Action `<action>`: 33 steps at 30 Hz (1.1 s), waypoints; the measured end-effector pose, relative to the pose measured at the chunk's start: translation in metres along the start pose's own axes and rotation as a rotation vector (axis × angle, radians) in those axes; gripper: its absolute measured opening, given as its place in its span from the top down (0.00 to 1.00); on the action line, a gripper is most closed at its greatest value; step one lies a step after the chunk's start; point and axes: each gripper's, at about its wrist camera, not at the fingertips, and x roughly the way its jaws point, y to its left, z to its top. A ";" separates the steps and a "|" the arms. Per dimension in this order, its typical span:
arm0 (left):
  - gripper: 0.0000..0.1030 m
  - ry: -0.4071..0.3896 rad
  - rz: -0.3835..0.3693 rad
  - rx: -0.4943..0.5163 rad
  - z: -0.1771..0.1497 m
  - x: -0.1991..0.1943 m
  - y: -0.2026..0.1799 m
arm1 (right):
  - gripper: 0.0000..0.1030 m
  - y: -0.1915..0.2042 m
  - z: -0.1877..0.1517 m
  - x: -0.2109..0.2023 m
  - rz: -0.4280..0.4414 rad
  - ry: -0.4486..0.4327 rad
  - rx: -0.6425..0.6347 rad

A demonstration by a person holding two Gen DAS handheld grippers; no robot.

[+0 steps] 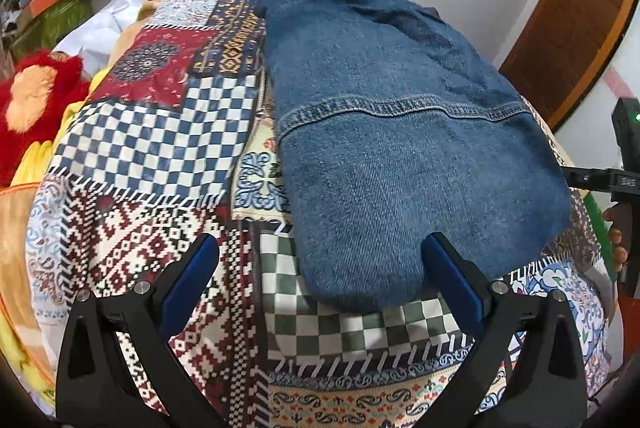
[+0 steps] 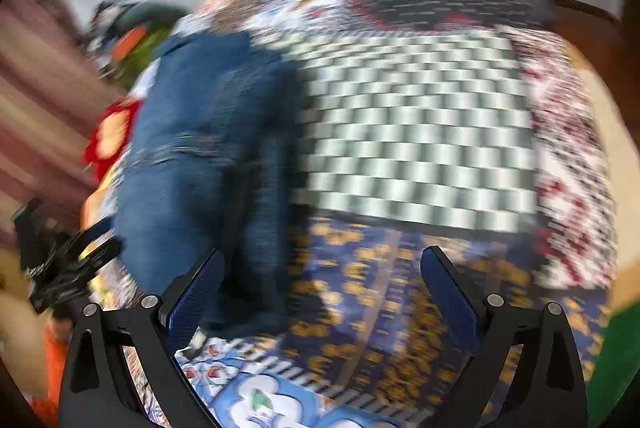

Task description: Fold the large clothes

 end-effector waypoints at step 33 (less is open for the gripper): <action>0.00 0.077 -0.096 -0.044 0.158 0.122 0.015 | 0.04 0.062 0.136 0.104 0.122 0.071 -0.074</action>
